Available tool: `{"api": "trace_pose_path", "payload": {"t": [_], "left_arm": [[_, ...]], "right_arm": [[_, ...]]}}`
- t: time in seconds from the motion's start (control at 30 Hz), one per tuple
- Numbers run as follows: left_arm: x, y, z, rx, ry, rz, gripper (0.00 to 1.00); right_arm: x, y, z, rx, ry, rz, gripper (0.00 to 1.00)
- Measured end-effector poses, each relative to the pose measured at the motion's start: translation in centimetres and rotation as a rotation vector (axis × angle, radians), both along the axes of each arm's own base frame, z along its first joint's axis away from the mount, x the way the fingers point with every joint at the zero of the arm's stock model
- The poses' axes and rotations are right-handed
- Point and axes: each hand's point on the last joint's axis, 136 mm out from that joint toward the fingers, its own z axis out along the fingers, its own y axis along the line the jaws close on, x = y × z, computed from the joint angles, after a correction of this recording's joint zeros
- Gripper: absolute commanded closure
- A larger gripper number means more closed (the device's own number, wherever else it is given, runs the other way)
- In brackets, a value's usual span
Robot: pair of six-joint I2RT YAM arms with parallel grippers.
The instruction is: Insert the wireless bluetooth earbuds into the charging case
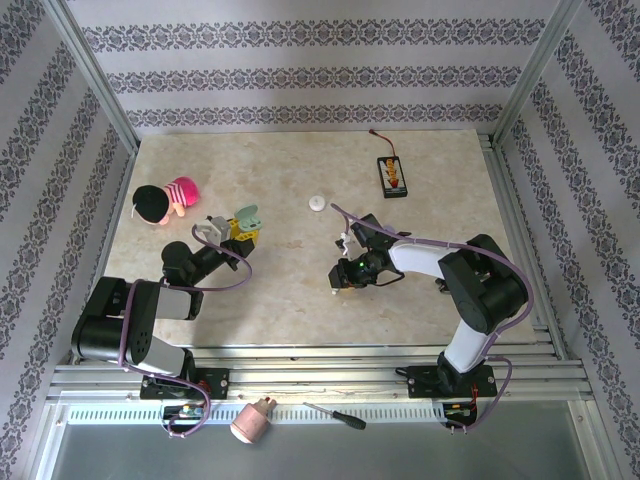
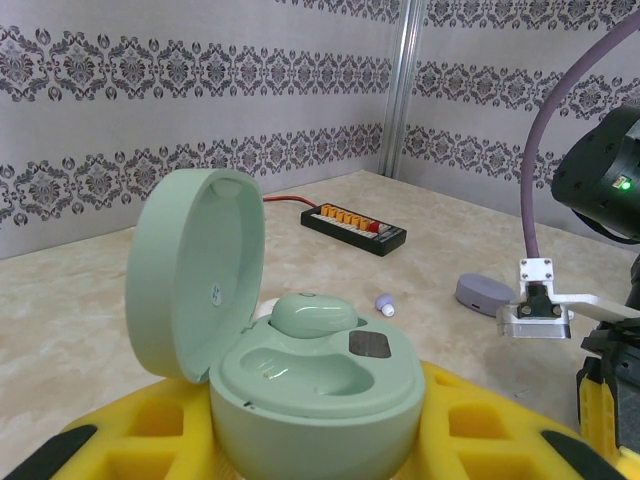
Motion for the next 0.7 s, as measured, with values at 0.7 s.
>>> {"api": "trace_pose_path", "payload": {"t": [0.7], "left_arm": [[0.06,-0.2,-0.18,0.0,0.006,-0.006,0.78]], "right_arm": [[-0.86,0.29,0.3,0.041,0.023,0.011,0.77]]}}
